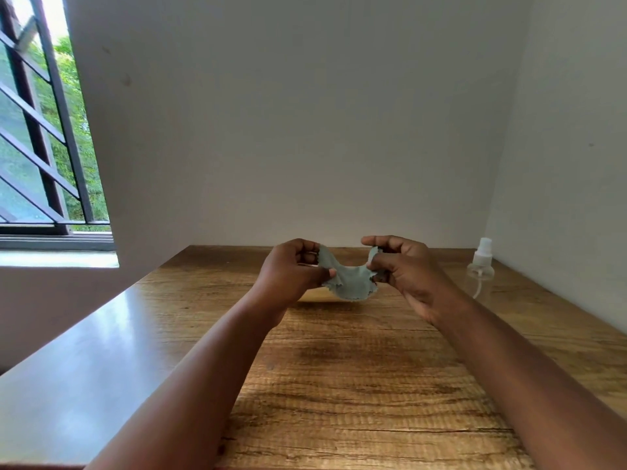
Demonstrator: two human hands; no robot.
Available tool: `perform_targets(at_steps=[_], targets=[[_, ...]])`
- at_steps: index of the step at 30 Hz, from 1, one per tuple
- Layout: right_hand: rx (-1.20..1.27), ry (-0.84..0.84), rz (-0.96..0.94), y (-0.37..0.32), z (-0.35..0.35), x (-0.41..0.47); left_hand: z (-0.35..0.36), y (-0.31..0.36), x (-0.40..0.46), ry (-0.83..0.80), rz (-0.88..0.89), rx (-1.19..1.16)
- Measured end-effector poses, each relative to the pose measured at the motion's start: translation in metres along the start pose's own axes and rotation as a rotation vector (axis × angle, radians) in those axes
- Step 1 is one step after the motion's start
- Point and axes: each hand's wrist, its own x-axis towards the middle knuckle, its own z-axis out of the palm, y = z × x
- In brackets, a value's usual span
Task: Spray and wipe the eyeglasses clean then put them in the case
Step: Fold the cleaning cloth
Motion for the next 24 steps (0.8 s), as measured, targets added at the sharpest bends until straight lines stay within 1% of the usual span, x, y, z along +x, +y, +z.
perform_targets(at_steps=[4,7,19,24], targets=[[0.001,-0.121,-0.051,0.000,0.007,-0.005,0.004,0.001,-0.003,-0.041,0.021,0.027],[-0.023,-0.168,-0.059,0.002,0.010,-0.006,0.005,0.002,-0.004,-0.059,0.025,0.024],[-0.080,-0.206,-0.127,0.004,0.010,-0.008,0.007,0.002,-0.007,-0.089,0.040,0.049],[-0.004,-0.185,-0.117,0.002,0.014,-0.009,0.007,0.002,-0.006,-0.085,0.040,0.065]])
